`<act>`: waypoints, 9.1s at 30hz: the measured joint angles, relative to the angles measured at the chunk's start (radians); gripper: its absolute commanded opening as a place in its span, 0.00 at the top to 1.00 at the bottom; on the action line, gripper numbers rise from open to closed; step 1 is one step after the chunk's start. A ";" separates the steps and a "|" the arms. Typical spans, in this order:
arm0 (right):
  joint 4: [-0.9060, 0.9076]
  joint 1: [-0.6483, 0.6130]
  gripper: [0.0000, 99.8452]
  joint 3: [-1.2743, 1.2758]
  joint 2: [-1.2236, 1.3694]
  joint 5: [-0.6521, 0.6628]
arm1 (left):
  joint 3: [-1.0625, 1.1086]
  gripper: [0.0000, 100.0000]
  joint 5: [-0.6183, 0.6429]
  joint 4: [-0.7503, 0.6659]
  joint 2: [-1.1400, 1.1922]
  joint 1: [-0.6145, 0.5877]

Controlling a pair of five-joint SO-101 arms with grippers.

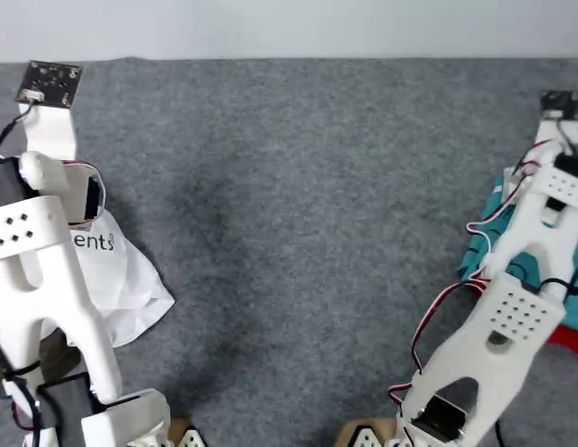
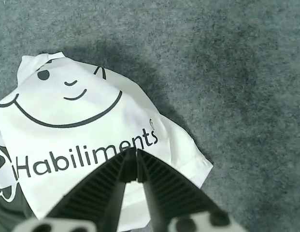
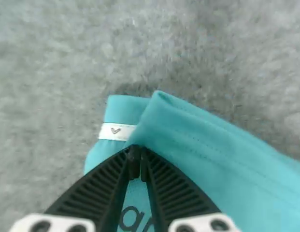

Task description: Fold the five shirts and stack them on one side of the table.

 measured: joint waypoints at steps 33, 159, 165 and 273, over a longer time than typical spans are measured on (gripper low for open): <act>0.707 -0.015 0.99 0.003 -0.292 0.000 | 0.005 1.00 0.000 0.000 -0.035 0.000; 0.709 -1.254 0.95 0.198 -0.213 -0.445 | -0.089 0.78 -0.094 -0.077 0.066 -0.425; 0.709 -1.257 0.99 0.195 -0.213 -0.420 | -0.055 0.78 -0.094 -0.077 0.066 -0.425; 0.597 -0.427 0.99 -0.563 -0.891 -0.143 | -0.735 0.99 -0.238 -0.114 -0.061 0.264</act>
